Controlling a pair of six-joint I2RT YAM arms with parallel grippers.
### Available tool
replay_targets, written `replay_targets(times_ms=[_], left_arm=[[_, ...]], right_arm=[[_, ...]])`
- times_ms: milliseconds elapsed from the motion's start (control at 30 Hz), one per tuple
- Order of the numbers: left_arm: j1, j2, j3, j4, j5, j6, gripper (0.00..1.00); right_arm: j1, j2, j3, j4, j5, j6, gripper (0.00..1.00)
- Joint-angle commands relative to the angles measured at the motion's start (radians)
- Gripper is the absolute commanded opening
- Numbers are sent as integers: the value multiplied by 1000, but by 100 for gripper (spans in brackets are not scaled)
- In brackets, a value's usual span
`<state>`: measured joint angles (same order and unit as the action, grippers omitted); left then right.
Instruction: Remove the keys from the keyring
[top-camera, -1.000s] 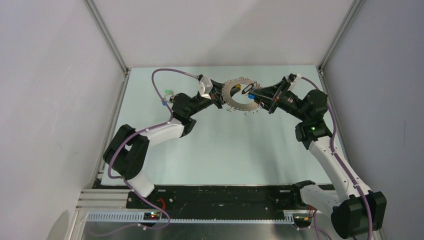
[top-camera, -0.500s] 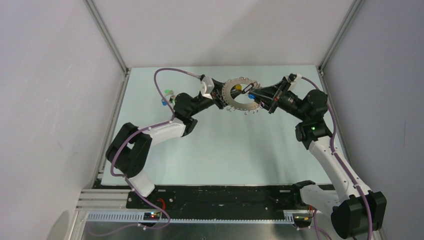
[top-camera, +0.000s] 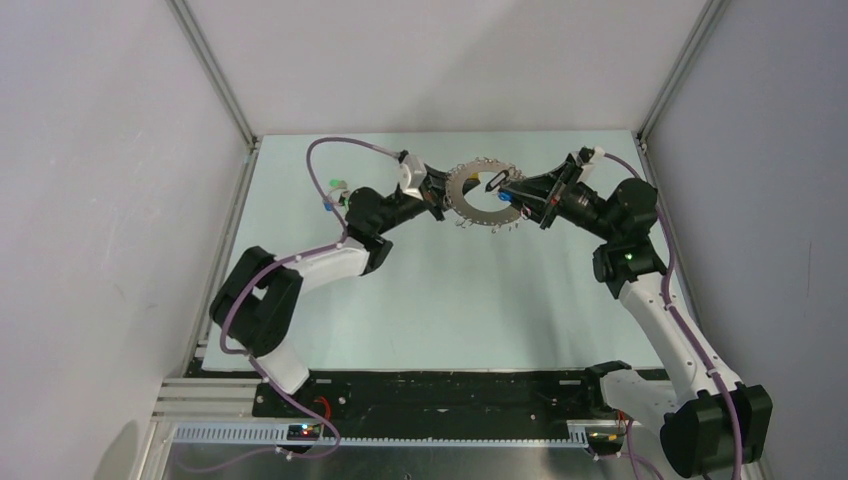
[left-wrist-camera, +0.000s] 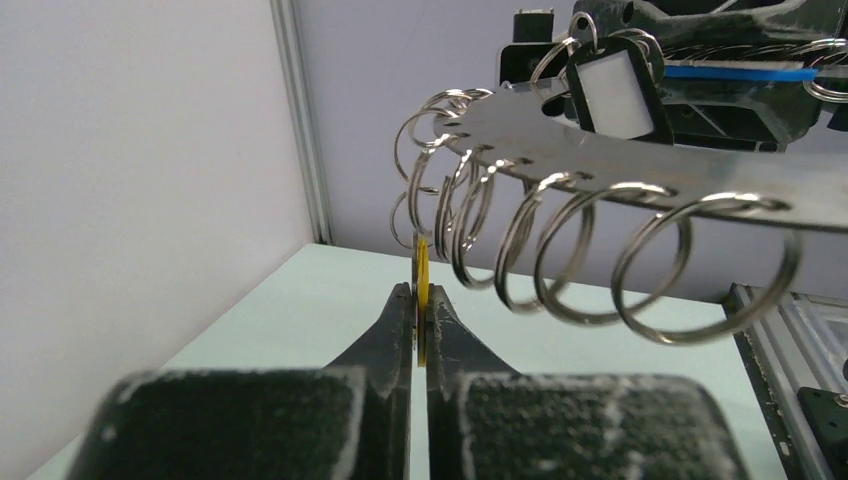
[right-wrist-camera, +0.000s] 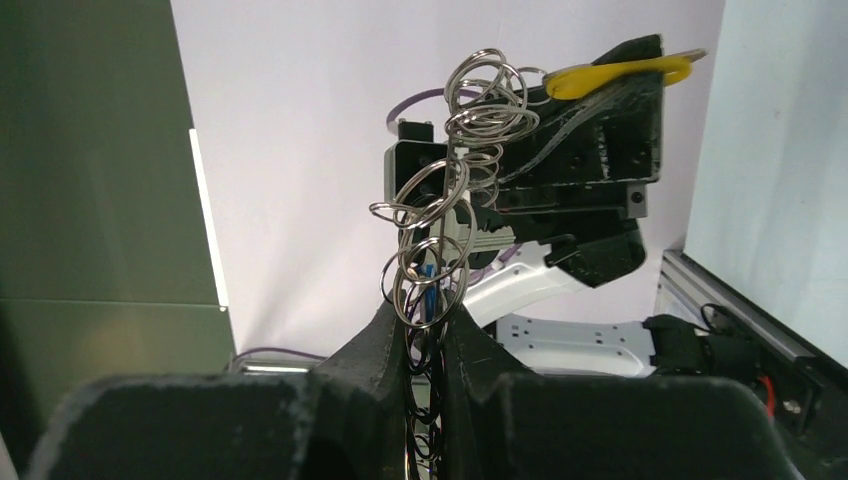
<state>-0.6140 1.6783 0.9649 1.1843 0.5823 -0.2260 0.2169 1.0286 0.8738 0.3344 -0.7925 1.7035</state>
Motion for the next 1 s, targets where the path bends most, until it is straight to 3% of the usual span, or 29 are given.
replay_targets(times_ms=[0,133,267,400,600,667,700,833,867,967], left_arm=[[32,-110,-70,-31,-39,37,0],[35,-220,-123,-168,-69,86,0],[24,-354,-146,-448,-141,136,0],[-8,-485,-107,-898,-303,216,0],[-21,-543,127,-1483,-503,299,0],[-22,-542,214,-1622,-543,361,0],[-22,-539,275,-1660,-555,384,0],[-22,-514,401,-1813,-531,488,0],[-22,-509,407,-1825,-518,491,0],[-22,-501,386,-1826,-397,477,0]], right_arm=[[-21,-44,53,10,-92,-132,0],[-42,-30,51,-41,-215,-321,0],[-54,9,50,-80,-378,-572,0],[-51,53,50,-233,-409,-837,0],[-3,167,51,-244,-366,-1007,3],[18,191,52,-231,-300,-1069,18],[22,204,53,-227,-274,-1103,35],[32,240,56,-141,-182,-1142,74],[30,246,58,-138,-162,-1150,79],[28,242,58,-132,-94,-1185,81]])
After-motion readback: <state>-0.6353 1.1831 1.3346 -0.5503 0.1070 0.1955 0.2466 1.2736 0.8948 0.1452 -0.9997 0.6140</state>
